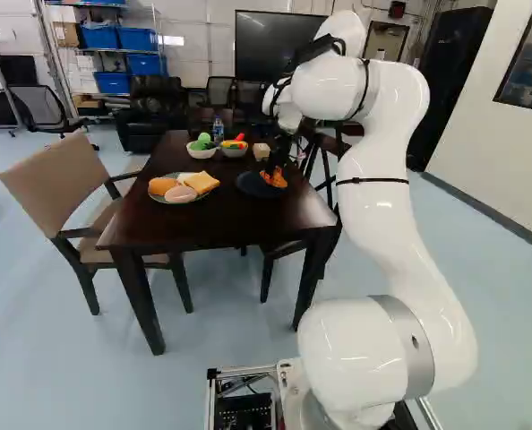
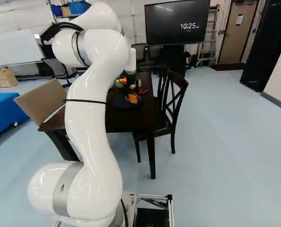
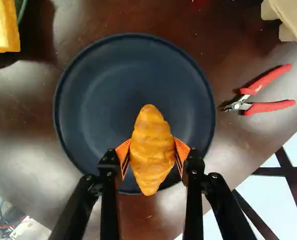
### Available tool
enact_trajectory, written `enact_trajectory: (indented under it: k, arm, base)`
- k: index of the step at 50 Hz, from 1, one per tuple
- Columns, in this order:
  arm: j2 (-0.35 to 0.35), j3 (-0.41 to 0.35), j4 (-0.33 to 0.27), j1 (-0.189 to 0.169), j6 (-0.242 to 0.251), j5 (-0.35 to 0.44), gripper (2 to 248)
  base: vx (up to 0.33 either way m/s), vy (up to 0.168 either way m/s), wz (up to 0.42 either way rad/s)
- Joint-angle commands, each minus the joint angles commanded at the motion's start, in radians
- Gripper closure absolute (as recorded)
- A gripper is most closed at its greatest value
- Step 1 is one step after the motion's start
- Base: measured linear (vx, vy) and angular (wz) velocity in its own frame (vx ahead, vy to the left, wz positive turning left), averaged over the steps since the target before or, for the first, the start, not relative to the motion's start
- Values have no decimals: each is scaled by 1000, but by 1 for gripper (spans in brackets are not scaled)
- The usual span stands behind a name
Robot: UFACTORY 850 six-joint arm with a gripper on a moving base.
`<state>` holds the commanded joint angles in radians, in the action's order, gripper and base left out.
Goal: Move the croissant to the empty plate
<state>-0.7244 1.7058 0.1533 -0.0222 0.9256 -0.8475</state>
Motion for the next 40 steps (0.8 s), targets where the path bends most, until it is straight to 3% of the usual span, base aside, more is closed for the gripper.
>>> enact_trajectory:
  k: [15,16,21,22,26,27,31,32,40]
  arm:
    - [0,0,0,0,0,0,118]
    - [0,0,0,0,0,0,100]
    - [0,0,0,0,0,0,100]
    - [0,0,0,0,0,0,69]
    - [0,0,0,0,0,0,69]
    - [0,0,0,0,0,0,35]
    - [0,0,0,0,0,0,35]
    - [0,0,0,0,0,0,5]
    - [3,-1,0,0,0,0,3]
  base:
    - [0,0,0]
    - [0,0,0]
    - [0,0,0]
    - [0,0,0]
    - [0,0,0]
    - [0,0,0]
    - [0,0,0]
    - [0,0,0]
    - [0,0,0]
